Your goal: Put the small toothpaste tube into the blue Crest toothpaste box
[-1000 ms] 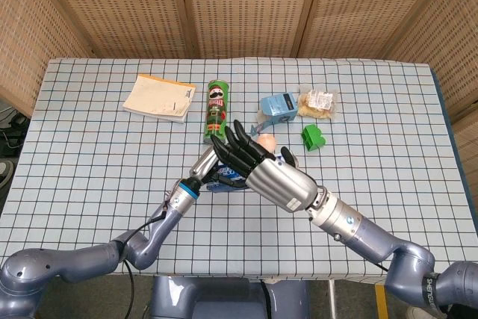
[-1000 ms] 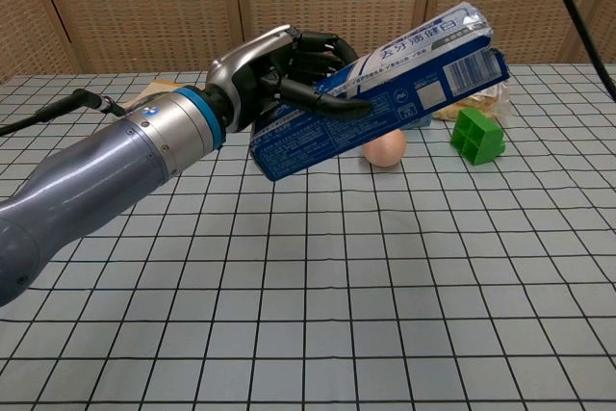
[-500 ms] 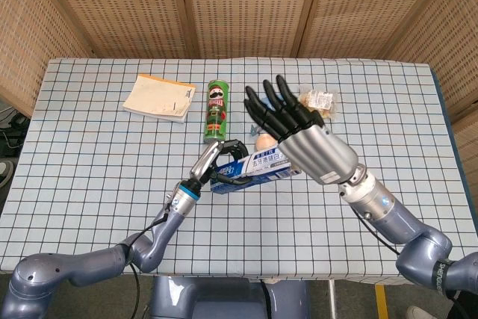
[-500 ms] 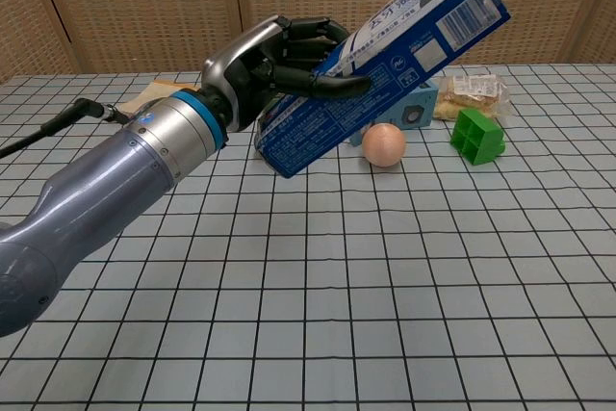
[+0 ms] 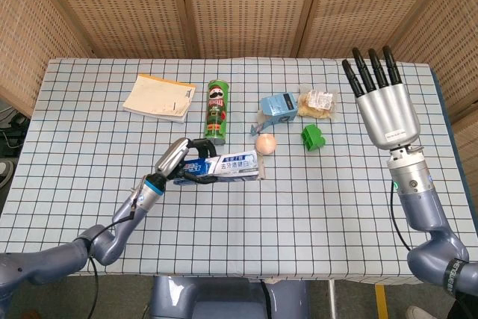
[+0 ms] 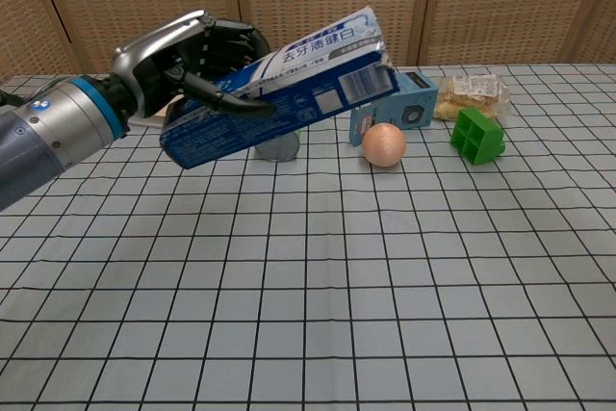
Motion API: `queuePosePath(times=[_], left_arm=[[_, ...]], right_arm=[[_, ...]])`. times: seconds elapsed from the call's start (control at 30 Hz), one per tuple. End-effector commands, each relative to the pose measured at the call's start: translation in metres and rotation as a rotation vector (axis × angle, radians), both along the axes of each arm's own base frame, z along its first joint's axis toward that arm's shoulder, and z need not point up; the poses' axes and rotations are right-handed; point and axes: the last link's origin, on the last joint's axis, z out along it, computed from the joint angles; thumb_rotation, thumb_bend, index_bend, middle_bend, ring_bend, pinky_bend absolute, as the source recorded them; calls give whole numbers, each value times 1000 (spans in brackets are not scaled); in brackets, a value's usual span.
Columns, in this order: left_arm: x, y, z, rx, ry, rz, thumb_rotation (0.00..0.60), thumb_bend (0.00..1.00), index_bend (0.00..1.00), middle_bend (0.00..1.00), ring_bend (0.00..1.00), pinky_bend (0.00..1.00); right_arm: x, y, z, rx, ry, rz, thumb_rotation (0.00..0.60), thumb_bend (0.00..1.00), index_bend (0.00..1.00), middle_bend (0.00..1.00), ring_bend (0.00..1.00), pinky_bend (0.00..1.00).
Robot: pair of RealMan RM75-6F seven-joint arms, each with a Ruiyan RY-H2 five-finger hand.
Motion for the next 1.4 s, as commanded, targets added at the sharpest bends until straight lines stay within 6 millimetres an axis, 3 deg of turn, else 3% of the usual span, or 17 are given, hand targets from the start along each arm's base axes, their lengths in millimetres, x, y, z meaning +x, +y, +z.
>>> queuePosePath(times=[0.03, 0.2, 0.37, 0.57, 0.77, 0.87, 1.0, 1.1, 1.27, 1.33, 1.4], left_arm=[[-28, -2, 11, 26, 100, 8, 600, 109, 768, 596, 578, 556], [-59, -4, 14, 43, 206, 39, 600, 114, 767, 596, 578, 556], [-75, -7, 5, 35, 251, 65, 600, 115, 768, 596, 578, 556], [-86, -8, -12, 21, 262, 102, 600, 111, 765, 596, 578, 556], [-91, -6, -26, 41, 271, 145, 600, 41, 717, 589, 577, 551], [-92, -6, -35, 44, 275, 169, 600, 10, 635, 518, 516, 493], [-94, -8, -42, 11, 279, 179, 600, 0, 411, 291, 291, 329], [-94, -10, -41, 7, 266, 171, 600, 0, 320, 208, 180, 266], [-93, -15, -25, 45, 230, 149, 600, 0, 204, 68, 42, 109], [-94, -18, -14, 83, 216, 135, 600, 0, 107, 9, 1, 19], [-97, -25, 4, 148, 237, 110, 600, 0, 32, 0, 0, 0]], right_arm=[[-43, 4, -32, 206, -220, -184, 600, 0, 80, 68, 66, 0], [-74, 9, -61, 346, -316, -269, 600, 0, 88, 58, 37, 0], [-96, 19, -84, 419, -364, -285, 600, 0, 94, 64, 34, 0], [-115, 30, -97, 445, -356, -257, 600, 0, 97, 69, 34, 0], [-124, 38, -100, 449, -334, -223, 600, 0, 97, 73, 34, 0], [-127, 43, -100, 449, -339, -211, 600, 0, 97, 74, 34, 0], [-130, 50, -99, 446, -346, -198, 600, 0, 97, 74, 34, 0], [-131, 54, -96, 440, -353, -194, 600, 0, 97, 74, 34, 0], [-131, 59, -86, 424, -371, -180, 600, 0, 97, 72, 34, 0], [-130, 62, -82, 418, -385, -173, 600, 0, 92, 66, 33, 0], [-129, 67, -76, 410, -400, -164, 600, 0, 75, 54, 26, 0]])
